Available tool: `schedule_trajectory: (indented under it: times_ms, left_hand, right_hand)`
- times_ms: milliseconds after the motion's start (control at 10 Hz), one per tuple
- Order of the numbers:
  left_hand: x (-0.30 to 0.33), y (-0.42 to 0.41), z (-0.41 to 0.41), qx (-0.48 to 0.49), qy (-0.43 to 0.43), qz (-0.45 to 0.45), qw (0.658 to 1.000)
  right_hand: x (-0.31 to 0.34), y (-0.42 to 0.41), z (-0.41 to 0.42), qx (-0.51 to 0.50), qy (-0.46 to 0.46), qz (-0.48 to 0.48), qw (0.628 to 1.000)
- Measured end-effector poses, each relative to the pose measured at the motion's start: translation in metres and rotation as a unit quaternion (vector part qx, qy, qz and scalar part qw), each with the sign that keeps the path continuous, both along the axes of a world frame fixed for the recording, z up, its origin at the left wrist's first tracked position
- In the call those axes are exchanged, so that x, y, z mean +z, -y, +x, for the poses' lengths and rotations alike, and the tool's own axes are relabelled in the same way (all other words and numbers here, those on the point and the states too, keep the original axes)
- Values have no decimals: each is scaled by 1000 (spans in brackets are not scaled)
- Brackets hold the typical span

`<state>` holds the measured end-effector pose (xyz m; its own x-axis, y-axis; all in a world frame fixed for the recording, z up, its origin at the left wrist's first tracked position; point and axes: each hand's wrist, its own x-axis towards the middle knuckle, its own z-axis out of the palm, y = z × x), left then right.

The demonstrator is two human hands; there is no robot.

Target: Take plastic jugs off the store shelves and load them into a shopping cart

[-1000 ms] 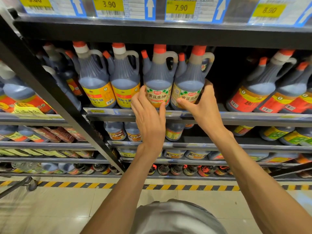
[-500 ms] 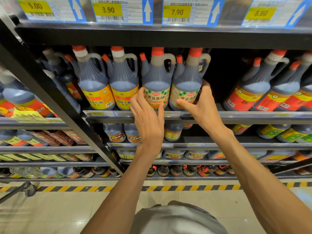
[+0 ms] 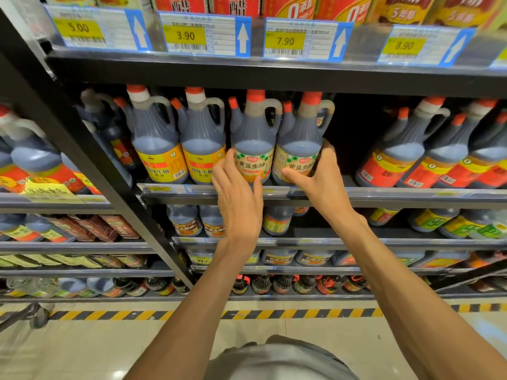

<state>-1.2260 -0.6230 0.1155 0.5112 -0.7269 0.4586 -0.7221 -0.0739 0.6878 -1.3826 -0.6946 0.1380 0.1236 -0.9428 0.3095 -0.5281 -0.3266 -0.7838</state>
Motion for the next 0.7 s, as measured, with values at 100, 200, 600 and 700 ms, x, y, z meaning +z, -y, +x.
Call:
schedule_trajectory:
  times_ms: [100,200,600,700]
  left_hand:
    - [1,-5,6,-28,20,19,999]
    - [7,-14,14,-63,40,39,996]
    - [12,-67,50,-220,126,86,963]
    - [15,-87,49,-226,126,70,963]
  right_hand:
    - [-2,-3,2,-2,-6,-1,1000]
    - [0,-8,5,-15,-16,11,1000]
    - [18,-70,3,13,-134,30,990]
    - [26,-99,-1,33,-216,50,975]
